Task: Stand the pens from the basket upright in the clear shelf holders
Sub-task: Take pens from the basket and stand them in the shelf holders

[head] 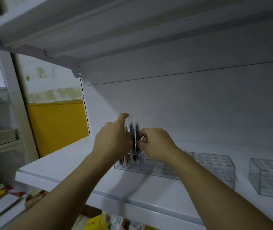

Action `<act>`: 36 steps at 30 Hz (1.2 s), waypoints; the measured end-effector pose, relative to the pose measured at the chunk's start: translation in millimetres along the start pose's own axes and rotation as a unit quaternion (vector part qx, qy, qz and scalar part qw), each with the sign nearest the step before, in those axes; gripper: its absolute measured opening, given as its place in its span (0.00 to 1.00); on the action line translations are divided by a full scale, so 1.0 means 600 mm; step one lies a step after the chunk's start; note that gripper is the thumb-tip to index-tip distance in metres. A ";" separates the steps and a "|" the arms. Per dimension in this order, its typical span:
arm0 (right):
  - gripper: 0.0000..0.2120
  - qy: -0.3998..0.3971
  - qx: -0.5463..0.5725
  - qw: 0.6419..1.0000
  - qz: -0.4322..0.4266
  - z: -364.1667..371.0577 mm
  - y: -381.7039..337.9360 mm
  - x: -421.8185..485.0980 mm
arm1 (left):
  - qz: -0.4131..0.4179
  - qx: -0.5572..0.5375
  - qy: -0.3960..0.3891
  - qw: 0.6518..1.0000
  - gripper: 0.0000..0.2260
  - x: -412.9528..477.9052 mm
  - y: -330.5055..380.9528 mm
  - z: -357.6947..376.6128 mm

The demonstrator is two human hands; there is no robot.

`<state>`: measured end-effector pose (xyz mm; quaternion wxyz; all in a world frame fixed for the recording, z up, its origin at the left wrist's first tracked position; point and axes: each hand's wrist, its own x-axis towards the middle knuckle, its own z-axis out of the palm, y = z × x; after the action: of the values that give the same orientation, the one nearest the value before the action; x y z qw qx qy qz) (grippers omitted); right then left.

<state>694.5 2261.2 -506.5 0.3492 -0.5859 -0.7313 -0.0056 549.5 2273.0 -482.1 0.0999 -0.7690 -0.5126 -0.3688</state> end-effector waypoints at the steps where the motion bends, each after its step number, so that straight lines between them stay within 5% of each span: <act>1: 0.07 0.001 0.001 1.000 -0.003 0.001 0.000 0.000 | 0.005 0.014 0.012 1.000 0.20 0.006 0.000 -0.008; 6: 0.08 0.009 0.007 1.000 -0.004 0.005 0.003 -0.001 | 0.035 0.070 0.047 0.996 0.15 0.047 0.008 -0.034; 16: 0.06 -0.007 0.004 1.000 0.015 0.008 0.003 0.002 | 0.115 0.028 -0.063 0.991 0.08 0.070 -0.025 -0.036; 32: 0.10 0.029 0.008 0.999 0.039 0.015 -0.001 -0.005 | 0.111 0.002 0.043 0.993 0.11 0.031 -0.034 -0.016; 36: 0.11 0.004 -0.027 0.998 0.048 0.013 0.000 -0.011 | 0.114 0.039 0.012 0.993 0.17 0.018 -0.036 -0.018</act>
<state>691.3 2258.8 -516.0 0.3359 -0.6299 -0.7002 -0.0110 528.0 2284.6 -472.1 0.1776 -0.8134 -0.4342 -0.3439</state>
